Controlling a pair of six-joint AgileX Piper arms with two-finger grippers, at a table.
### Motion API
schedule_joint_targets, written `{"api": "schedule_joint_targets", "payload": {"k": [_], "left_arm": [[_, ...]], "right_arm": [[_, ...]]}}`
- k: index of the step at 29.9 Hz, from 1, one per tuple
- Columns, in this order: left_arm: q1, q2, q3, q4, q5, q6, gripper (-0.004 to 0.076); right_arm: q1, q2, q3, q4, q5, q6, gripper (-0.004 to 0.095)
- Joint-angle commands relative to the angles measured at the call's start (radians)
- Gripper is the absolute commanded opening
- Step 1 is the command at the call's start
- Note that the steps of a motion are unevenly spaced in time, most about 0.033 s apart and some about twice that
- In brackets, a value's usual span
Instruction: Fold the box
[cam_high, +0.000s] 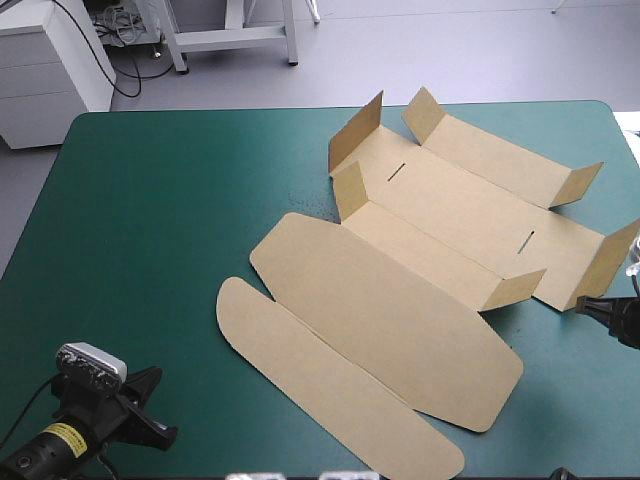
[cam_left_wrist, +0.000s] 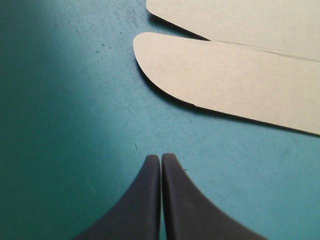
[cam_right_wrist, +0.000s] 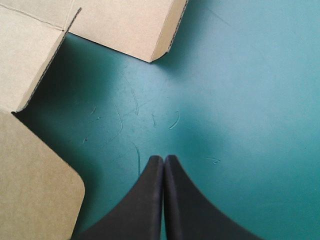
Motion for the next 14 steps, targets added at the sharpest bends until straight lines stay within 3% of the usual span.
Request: {"api": "schedule_joint_targets", "payload": {"k": [1, 14], "left_arm": [[-0.005, 0.010, -0.031, -0.007, -0.072, -0.003, -0.0008], [-0.005, 0.010, -0.030, -0.007, -0.072, -0.003, -0.0008]], "right_arm": [[-0.006, -0.009, -0.031, 0.019, -0.019, -0.001, -0.0018], [-0.006, -0.009, -0.031, 0.030, -0.021, 0.083, -0.0018]]}}
